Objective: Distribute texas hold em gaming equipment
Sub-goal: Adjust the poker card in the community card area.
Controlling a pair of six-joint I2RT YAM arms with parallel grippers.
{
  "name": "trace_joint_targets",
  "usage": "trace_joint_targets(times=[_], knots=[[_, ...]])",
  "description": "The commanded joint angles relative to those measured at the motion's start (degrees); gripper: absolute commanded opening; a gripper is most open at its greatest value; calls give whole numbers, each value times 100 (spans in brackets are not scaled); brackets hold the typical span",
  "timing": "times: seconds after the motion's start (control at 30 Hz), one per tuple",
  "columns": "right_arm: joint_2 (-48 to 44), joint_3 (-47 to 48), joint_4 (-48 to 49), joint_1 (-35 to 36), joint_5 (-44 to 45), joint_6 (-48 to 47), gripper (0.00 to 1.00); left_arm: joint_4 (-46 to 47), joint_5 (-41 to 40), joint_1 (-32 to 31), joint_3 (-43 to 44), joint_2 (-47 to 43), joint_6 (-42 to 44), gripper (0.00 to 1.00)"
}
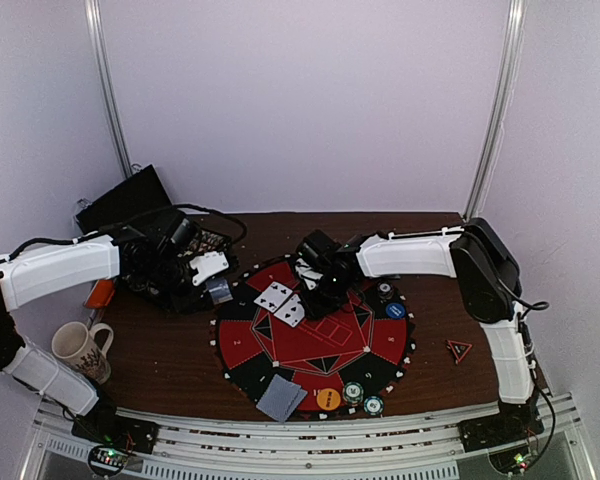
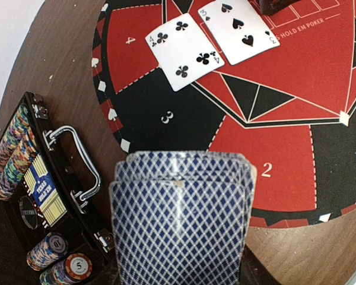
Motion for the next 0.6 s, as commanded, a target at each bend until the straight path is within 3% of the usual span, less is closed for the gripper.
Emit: trace_joint_targets(times=[0.0, 0.57], knots=[[219, 65, 72, -16, 125, 73, 18, 228, 20, 28, -55, -148, 50, 49], [202, 211, 89, -33, 244, 59, 17, 230, 32, 25, -68, -176, 49, 49]])
